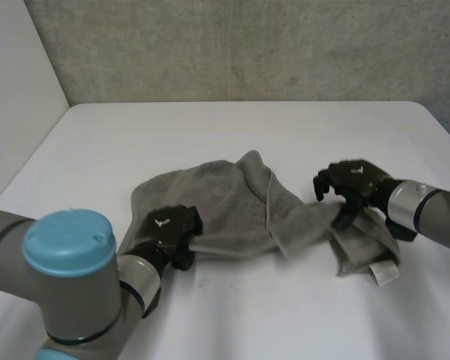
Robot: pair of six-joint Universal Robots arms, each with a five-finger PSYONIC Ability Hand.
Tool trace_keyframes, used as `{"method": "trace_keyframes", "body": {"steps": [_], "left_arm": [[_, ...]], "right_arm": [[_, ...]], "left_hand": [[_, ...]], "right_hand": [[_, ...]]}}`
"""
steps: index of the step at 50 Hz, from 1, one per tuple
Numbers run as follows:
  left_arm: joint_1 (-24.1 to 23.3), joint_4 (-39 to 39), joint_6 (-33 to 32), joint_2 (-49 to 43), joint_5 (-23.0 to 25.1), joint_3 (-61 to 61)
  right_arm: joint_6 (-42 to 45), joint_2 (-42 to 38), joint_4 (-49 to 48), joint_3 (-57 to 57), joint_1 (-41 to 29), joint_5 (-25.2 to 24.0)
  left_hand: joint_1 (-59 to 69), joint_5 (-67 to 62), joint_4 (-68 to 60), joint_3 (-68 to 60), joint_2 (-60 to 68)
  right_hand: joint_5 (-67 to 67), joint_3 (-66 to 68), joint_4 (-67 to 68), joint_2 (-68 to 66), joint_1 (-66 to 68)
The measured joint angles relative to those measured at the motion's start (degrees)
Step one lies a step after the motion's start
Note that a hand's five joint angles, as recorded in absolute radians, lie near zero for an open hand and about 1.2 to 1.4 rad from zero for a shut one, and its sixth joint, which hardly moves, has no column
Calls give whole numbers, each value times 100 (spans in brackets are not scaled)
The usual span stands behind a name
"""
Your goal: Fold the towel.
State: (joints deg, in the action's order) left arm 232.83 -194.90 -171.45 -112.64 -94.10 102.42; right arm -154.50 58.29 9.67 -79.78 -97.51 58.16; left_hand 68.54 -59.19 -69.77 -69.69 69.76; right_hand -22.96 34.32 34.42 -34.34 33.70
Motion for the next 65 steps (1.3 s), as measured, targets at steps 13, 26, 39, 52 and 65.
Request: {"method": "trace_keyframes", "body": {"steps": [13,26,39,52,65], "left_arm": [[-77,-16,-23,182,57,-216],[0,-12,-23,414,59,-244],[276,-9,-8,618,60,-124],[549,-12,-2,612,72,18],[550,-20,-2,607,67,86]], "right_arm": [[-938,1257,-124,-856,119,400],[-1758,2610,-461,-1772,-1144,1259],[-1174,1502,-1177,-1813,-2600,2343],[-190,894,-2567,-2086,-2677,2911],[-238,919,-2993,-2032,-2169,2838]], "left_hand": [[2,0,-4,0,0],[2,-1,-5,0,0],[2,-3,-6,0,0],[2,-3,-7,0,0],[2,-3,-7,0,0]], "right_hand": [[1948,-2002,-1931,1962,-1979],[1948,-2002,-1931,1962,-2023],[1947,-2002,-1931,1962,-2021],[-396,210,204,-216,332],[-4274,4154,4242,-4091,4113]]}}
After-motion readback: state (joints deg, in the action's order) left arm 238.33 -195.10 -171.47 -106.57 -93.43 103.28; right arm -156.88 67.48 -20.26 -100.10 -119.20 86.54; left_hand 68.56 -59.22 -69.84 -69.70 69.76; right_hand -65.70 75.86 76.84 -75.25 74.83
